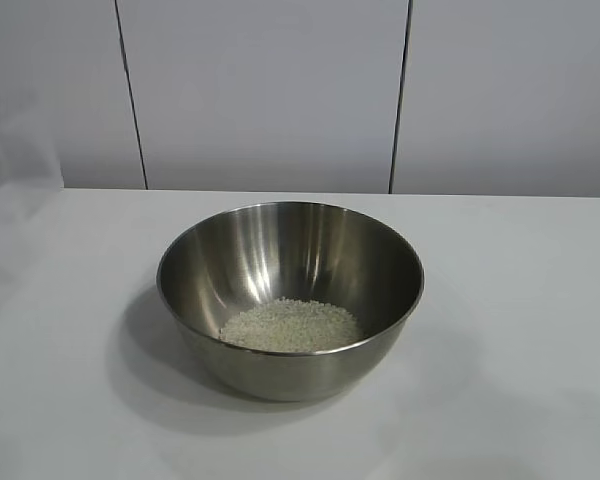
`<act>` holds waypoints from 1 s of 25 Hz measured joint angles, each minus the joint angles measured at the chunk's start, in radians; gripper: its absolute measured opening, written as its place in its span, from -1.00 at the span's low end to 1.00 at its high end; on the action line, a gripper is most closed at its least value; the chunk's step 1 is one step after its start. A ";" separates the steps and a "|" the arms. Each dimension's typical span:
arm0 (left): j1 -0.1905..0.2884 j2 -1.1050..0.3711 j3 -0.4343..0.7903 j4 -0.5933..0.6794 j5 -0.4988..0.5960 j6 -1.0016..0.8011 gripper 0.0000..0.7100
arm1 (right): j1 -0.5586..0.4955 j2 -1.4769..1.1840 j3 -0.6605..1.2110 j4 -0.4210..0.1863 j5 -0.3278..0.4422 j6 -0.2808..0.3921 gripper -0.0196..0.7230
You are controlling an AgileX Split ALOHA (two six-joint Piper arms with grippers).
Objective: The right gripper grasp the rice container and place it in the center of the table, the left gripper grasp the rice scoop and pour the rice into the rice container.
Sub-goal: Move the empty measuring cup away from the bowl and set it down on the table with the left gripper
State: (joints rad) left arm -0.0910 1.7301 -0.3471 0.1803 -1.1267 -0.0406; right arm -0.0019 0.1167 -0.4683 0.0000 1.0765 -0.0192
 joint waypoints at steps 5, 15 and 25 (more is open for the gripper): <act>0.000 0.154 -0.053 0.014 -0.003 -0.010 -0.99 | 0.000 0.000 0.000 0.000 0.000 0.000 0.77; 0.000 0.295 -0.124 0.032 -0.006 -0.030 -0.99 | 0.000 0.000 0.000 0.000 0.000 0.000 0.77; 0.000 0.384 -0.160 0.089 -0.011 -0.032 -0.90 | 0.000 0.000 0.000 0.000 0.001 0.000 0.77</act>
State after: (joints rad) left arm -0.0910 2.1137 -0.5076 0.2692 -1.1374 -0.0729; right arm -0.0019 0.1167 -0.4683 0.0000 1.0773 -0.0192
